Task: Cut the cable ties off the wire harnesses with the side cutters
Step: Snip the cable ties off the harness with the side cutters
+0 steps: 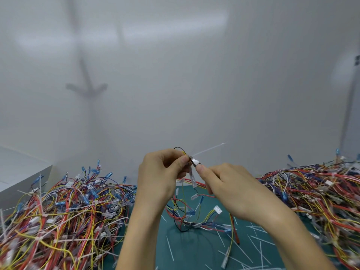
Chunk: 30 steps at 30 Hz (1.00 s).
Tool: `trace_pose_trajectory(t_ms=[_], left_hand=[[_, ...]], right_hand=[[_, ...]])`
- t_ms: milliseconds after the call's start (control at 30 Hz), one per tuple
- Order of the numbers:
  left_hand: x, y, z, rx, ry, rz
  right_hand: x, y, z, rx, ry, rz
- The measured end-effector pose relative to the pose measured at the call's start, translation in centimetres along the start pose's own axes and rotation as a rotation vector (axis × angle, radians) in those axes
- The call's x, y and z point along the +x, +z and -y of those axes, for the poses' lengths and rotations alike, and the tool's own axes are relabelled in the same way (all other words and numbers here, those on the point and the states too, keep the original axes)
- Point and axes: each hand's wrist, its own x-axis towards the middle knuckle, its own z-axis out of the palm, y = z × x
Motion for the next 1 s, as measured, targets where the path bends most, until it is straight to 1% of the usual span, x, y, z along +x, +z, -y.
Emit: trace_pose_trajectory(t_ms=[233,1000], left_hand=[[0.04,-0.25,-0.18,0.077,0.057,-0.015],[-0.04,-0.44,-0.45,0.097,0.121,-0.017]], right_hand=[[0.00,0.00,0.16,-0.005,0.003,0.008],[-0.19,-0.13,0.80,0.065,0.005,0.025]])
